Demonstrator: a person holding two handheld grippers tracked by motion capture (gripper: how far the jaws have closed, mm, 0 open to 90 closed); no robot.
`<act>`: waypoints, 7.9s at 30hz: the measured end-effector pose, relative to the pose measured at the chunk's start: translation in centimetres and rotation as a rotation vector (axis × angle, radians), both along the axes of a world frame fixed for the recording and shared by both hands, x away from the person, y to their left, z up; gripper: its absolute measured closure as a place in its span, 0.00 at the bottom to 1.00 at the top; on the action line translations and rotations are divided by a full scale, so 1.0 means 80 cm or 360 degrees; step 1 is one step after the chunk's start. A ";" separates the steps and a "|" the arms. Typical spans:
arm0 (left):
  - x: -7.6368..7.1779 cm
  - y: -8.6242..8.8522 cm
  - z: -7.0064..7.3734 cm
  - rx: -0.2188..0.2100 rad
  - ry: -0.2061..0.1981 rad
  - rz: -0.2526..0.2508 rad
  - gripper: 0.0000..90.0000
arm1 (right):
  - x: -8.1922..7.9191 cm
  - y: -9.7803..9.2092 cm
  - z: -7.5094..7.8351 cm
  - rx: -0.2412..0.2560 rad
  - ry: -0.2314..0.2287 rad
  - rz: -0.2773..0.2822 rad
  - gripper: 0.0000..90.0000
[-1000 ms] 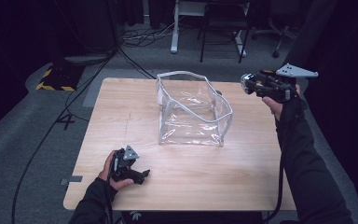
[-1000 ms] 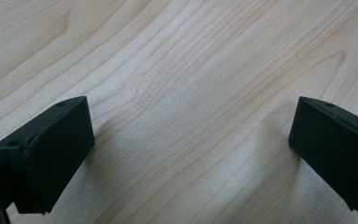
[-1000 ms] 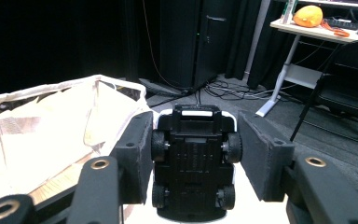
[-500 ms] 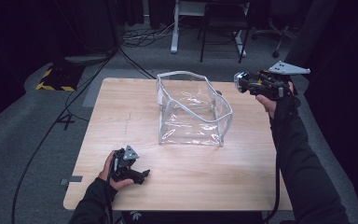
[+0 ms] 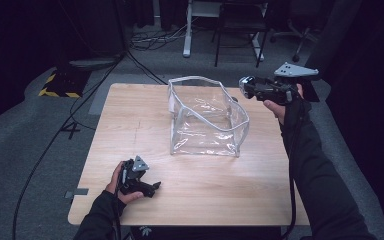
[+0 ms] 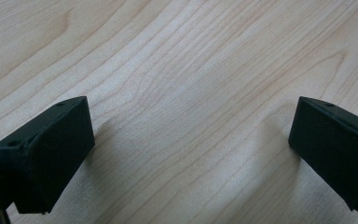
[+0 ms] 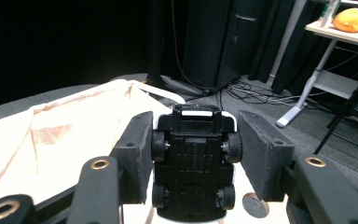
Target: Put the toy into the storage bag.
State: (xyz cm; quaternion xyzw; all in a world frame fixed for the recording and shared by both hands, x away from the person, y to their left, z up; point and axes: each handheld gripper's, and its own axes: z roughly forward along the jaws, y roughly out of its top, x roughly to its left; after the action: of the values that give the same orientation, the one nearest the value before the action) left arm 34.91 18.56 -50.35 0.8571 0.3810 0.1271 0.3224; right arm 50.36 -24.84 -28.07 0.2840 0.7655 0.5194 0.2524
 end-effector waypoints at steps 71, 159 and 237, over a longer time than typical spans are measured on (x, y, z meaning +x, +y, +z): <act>-0.001 0.000 0.000 -0.0003 -0.0004 0.0001 0.00 | 0.032 0.098 -0.051 -0.0658 0.0360 0.0421 0.54; -0.001 0.000 0.000 -0.0003 -0.0002 0.0002 0.00 | -0.002 0.039 -0.024 -0.0918 0.0348 0.0473 0.54; -0.001 0.000 0.000 0.0001 -0.0001 0.0008 0.00 | 0.003 -0.037 -0.025 -0.0347 0.0165 -0.0117 0.25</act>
State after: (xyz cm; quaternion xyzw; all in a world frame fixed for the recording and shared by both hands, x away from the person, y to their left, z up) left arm 34.86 18.60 -50.37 0.8562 0.3830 0.1285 0.3219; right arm 50.56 -27.80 -30.09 0.3093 0.8185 0.4081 0.2606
